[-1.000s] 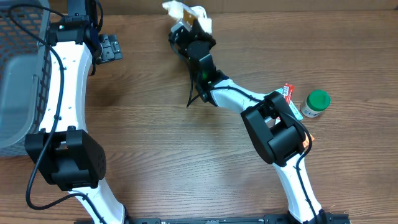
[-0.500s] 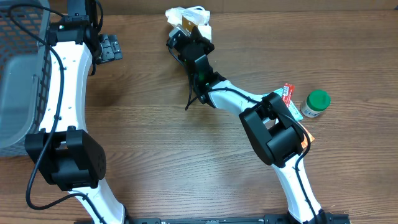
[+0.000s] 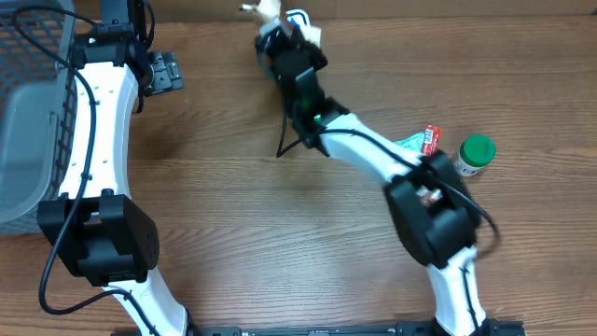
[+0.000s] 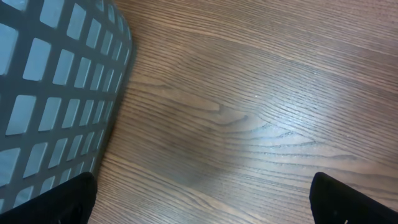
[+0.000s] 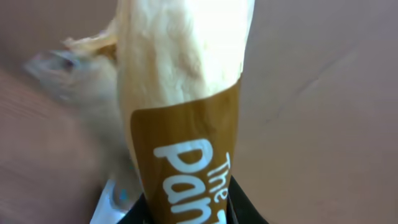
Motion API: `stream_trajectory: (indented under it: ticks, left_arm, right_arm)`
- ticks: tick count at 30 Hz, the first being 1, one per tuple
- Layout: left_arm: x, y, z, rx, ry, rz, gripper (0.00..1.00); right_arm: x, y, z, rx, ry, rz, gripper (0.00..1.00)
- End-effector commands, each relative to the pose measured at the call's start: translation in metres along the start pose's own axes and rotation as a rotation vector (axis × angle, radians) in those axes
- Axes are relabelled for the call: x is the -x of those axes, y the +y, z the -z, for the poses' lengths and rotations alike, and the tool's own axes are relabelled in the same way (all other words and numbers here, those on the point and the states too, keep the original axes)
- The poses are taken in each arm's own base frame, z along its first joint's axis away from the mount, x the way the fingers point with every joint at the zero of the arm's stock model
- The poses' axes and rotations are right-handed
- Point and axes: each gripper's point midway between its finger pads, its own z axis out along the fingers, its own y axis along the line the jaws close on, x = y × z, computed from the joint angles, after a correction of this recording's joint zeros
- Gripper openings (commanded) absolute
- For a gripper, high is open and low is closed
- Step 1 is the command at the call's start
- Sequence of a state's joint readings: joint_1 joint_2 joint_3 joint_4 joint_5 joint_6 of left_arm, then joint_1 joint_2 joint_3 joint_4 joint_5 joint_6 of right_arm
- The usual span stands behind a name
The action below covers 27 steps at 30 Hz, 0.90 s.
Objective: Scan the item barcode
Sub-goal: 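Hold the snack bag over the scanner window with the right gripper, then carry the snack bag right and release it beside the other items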
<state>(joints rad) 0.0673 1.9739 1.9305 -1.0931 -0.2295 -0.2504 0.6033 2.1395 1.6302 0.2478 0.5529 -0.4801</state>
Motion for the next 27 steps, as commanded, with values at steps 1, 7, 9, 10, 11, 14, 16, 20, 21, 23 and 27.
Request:
stream_trajectory:
  ticks: [1,7,9,10,11,14,16,20,21,23,27]
  left_arm:
    - [0.001,0.001,0.001,0.011,-0.006,-0.021,1.00]
    - [0.001,0.001,0.001,0.011,-0.006,-0.021,1.00]
    - [0.001,0.001,0.001,0.011,-0.007,-0.021,1.00]
    - [0.001,0.001,0.001,0.011,-0.006,-0.021,1.00]
    - [0.001,0.001,0.001,0.011,-0.007,-0.021,1.00]
    - [0.001,0.001,0.001,0.011,-0.006,-0.021,1.00]
    - [0.001,0.001,0.001,0.011,-0.006,-0.021,1.00]
    - [0.001,0.001,0.001,0.011,-0.006,-0.021,1.00]
    - [0.001,0.001,0.001,0.011,-0.006,-0.021,1.00]
    - [0.001,0.001,0.001,0.011,-0.007,-0.021,1.00]
    - [0.001,0.001,0.001,0.011,-0.006,-0.021,1.00]
  right_arm:
    - [0.069,-0.069,0.045,-0.050,-0.080,-0.232,0.03]
    - [0.030,-0.097,0.079,-0.010,0.168,-0.295,0.04]
    - [-0.002,-0.092,0.088,0.043,0.302,-0.285,0.03]
    - [-0.028,-0.086,0.095,0.092,0.407,-0.281,0.03]
    - [-0.048,-0.081,0.103,0.138,0.491,-0.281,0.04]
    - [-0.103,-0.063,0.129,0.296,0.736,-0.284,0.04]
    - [-0.128,-0.061,0.143,0.343,0.844,-0.289,0.04]
    - [-0.173,-0.072,0.159,0.326,0.996,-0.286,0.04]
    - [-0.181,-0.075,0.160,0.318,1.014,-0.291,0.04]
    - [-0.197,-0.082,0.160,0.298,1.044,-0.306,0.09]
    - [-0.215,-0.093,0.159,0.268,1.072,-0.332,1.00]
